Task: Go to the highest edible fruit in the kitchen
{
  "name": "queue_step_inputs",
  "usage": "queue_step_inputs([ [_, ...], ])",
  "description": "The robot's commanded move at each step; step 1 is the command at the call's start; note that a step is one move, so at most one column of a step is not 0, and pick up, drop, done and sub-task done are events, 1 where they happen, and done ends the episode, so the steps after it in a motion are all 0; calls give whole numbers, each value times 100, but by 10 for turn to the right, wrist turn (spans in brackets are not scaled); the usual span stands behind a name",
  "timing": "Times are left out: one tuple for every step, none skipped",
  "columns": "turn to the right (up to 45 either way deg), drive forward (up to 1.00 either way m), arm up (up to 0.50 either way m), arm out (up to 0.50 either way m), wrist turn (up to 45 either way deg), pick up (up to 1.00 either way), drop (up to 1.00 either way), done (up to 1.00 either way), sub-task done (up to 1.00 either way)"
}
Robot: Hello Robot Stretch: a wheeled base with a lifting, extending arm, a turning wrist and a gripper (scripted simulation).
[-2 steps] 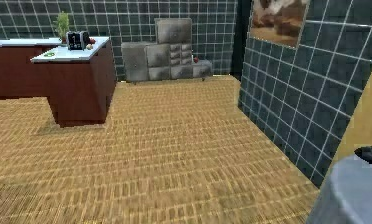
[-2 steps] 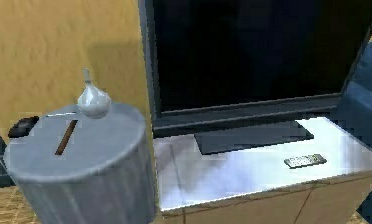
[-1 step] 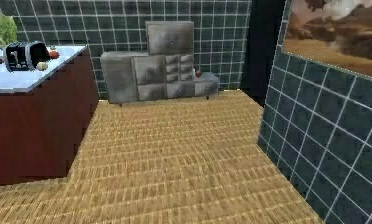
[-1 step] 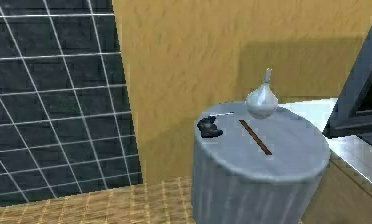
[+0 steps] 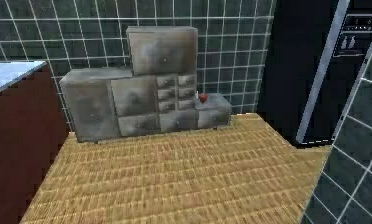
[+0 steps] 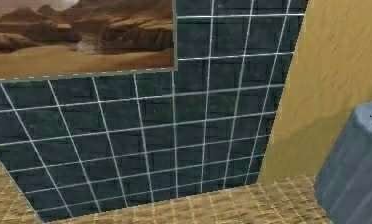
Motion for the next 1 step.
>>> queue_step_inputs([
  [0, 100, 0, 0, 0, 0, 0, 0, 0],
])
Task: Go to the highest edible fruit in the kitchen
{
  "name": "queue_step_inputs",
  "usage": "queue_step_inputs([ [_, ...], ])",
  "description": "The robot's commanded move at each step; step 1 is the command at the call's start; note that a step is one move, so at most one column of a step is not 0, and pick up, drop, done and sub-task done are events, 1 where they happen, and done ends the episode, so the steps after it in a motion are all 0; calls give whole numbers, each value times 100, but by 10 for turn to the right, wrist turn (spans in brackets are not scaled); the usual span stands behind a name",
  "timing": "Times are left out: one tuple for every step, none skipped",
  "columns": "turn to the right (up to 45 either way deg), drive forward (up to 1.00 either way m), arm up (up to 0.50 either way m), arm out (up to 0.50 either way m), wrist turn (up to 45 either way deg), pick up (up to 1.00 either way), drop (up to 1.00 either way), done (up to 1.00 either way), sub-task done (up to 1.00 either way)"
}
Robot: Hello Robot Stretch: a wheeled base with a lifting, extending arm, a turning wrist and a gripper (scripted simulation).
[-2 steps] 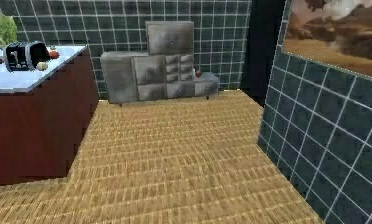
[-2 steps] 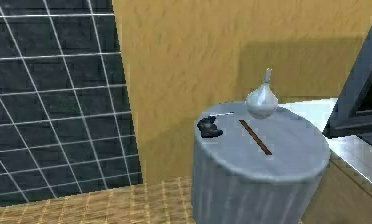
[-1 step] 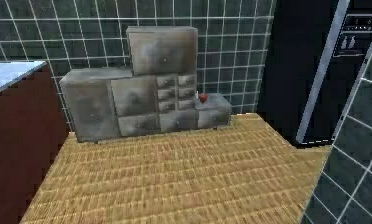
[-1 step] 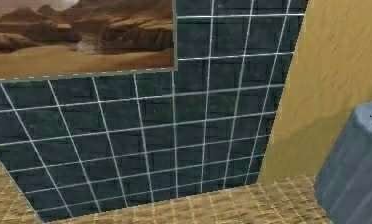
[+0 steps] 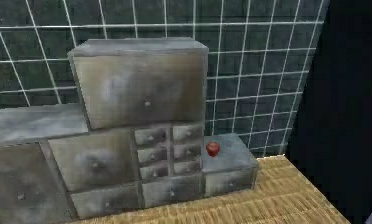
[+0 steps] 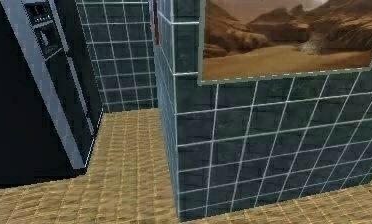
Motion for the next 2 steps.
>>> queue_step_inputs([
  [0, 35, 0, 0, 0, 0, 0, 0, 0],
  [-450, 0, 0, 0, 0, 0, 0, 0, 0],
])
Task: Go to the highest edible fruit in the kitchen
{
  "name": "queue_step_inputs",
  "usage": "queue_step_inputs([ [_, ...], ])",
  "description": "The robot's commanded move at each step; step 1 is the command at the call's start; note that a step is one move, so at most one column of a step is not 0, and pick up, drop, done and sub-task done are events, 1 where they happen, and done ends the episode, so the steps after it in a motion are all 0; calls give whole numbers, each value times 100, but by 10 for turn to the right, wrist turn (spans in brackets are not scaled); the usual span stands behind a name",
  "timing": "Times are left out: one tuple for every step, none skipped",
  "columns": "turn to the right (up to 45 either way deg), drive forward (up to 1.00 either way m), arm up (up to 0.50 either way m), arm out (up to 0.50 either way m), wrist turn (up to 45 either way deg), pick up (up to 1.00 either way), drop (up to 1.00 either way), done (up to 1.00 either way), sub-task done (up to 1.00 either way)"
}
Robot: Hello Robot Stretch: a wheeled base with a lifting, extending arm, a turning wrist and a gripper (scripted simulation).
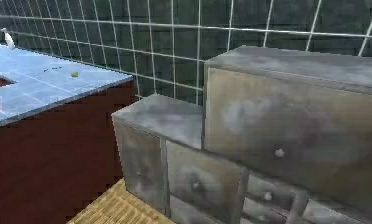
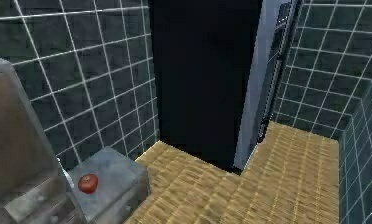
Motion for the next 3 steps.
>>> queue_step_inputs([
  [-450, 0, 0, 0, 0, 0, 0, 0, 0],
  [-450, 0, 0, 0, 0, 0, 0, 0, 0],
  [-240, 0, 0, 0, 0, 0, 0, 0, 0],
])
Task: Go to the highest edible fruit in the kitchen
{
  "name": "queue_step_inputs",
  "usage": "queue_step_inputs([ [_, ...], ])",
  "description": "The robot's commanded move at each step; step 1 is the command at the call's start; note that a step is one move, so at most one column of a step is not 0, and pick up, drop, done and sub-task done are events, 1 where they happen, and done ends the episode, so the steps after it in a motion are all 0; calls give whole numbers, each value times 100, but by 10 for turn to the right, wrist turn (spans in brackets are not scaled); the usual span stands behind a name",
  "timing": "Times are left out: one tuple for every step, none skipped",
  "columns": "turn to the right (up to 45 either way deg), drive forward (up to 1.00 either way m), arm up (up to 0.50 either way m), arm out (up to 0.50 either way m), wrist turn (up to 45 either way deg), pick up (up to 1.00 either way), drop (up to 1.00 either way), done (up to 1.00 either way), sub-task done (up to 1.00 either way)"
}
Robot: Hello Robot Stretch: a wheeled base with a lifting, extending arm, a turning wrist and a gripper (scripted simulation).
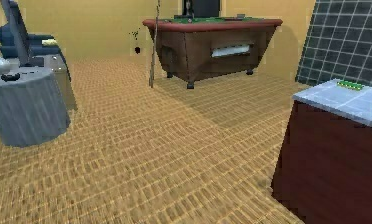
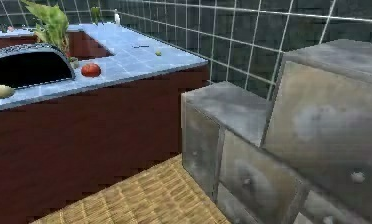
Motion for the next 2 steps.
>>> queue_step_inputs([
  [0, 100, 0, 0, 0, 0, 0, 0, 0],
  [0, 15, 0, 0, 0, 0, 0, 0, 0],
])
